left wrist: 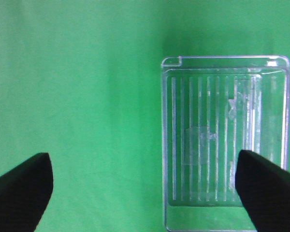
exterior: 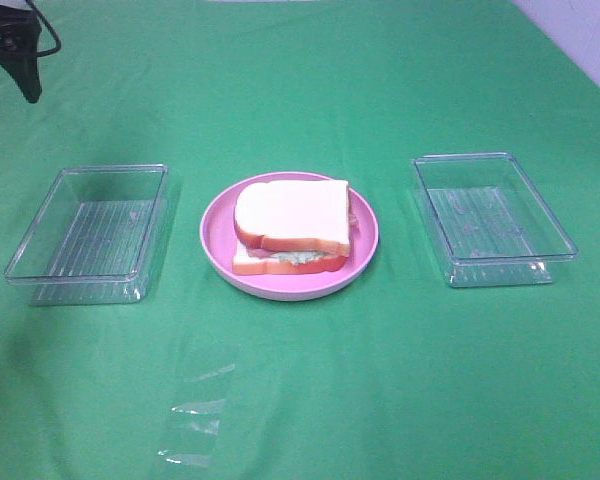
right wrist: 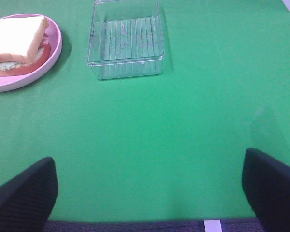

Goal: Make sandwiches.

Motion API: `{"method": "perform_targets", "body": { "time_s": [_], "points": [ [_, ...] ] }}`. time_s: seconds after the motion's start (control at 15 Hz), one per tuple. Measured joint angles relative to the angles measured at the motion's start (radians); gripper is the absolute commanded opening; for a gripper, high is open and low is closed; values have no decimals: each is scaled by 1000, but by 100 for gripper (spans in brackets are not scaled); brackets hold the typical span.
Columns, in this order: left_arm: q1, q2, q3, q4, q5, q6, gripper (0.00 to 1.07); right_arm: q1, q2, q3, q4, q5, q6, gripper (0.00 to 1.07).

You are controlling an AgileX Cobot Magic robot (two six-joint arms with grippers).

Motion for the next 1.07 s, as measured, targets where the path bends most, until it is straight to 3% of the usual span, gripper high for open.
{"method": "perform_targets", "body": {
  "time_s": [0.27, 0.4, 0.6, 0.8, 1.07],
  "points": [
    [27, 0, 0, -19, 4, 16, 94, 0, 0, 0, 0, 0, 0, 98],
    [22, -46, 62, -93, 2, 17, 94, 0, 0, 0, 0, 0, 0, 98],
    [16, -166, 232, -89, 2, 36, 94, 0, 0, 0, 0, 0, 0, 98],
    [16, -369, 491, -67, 2, 43, 94, 0, 0, 0, 0, 0, 0, 98],
    [16, -791, 846, -64, -22, 44, 94, 0, 0, 0, 0, 0, 0, 98]
  ]
}}
